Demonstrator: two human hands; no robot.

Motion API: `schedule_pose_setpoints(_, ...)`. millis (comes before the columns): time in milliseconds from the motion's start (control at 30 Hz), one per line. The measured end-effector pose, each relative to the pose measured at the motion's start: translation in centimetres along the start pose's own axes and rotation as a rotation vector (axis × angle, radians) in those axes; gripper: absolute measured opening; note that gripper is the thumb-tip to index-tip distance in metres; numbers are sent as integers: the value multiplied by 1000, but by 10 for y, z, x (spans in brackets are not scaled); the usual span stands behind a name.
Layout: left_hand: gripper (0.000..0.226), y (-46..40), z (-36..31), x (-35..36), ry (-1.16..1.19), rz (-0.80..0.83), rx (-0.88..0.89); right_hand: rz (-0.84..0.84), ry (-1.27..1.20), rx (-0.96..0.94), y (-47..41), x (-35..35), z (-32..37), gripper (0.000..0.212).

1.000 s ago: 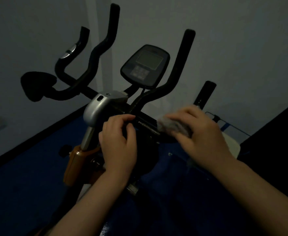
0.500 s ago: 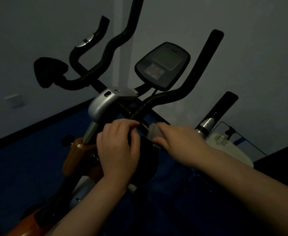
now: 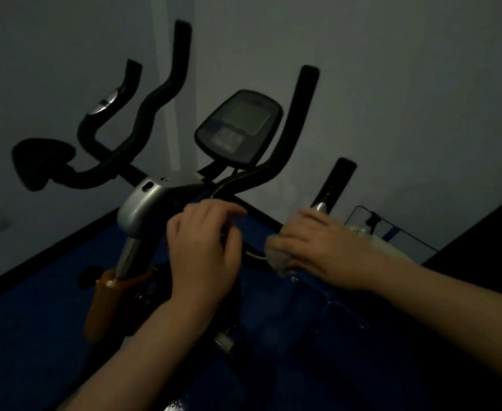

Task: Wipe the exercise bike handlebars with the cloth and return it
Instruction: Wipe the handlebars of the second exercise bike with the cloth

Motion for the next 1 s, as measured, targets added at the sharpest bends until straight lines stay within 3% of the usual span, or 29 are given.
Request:
schedule_pose_setpoints(33,22,-9,-4,8,39,41,-22,-35,20,31,9,1,-20,31)
schedule_pose_setpoints(100,20,-24,-8,24,74,146,-123,-126,-2,272,9,2,-41,27)
schedule_pose_setpoints(167,21,-26,-3,36,-57,237,-181,-215,-121,543,-3,8,-14,27)
schedule_pose_setpoints(200,21,-23,2,39,-134,259,-167,-271,-176,583,-6,15,9,26)
schedule_pose_setpoints(267,21,-18,8,40,-232,284,-132,-365,-160,408,-1,25,35,27)
schedule_pose_setpoints(333,22,-18,11,41,-302,331,-105,-419,-47,244,0,23,2,29)
schedule_pose_setpoints(433,23,-21,11,43,-369,401,-96,-504,57,420,-7,18,-51,24)
schedule_pose_setpoints(500,22,-20,11,42,-355,398,-103,-553,-8,609,-11,29,-28,22)
schedule_pose_setpoints(533,21,-20,11,42,-350,383,-103,-590,-34,607,-10,38,-11,21)
schedule_pose_setpoints(600,21,-20,12,42,-362,375,-91,-605,-46,393,-6,44,4,23)
schedule_pose_setpoints(667,21,-20,11,42,-368,386,-89,-569,33,164,-6,35,-26,30)
schedule_pose_setpoints(867,21,-19,8,40,-348,342,-114,-505,396,-143,-19,8,-113,29)
schedule_pose_setpoints(933,22,-19,9,41,-362,349,-112,-469,335,-62,-21,6,-127,30)
schedule_pose_setpoints(1000,23,-19,9,42,-365,342,-109,-494,166,192,-19,6,-131,31)
Point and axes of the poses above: each hand's wrist, its own y-axis away from the middle knuckle, its own x-axis out of the palm, z = x × y, the point moved 1 cm from there along -y, towards the middle knuckle, and after that the axes turned 15 degrees about y, right-handed, at the moved point
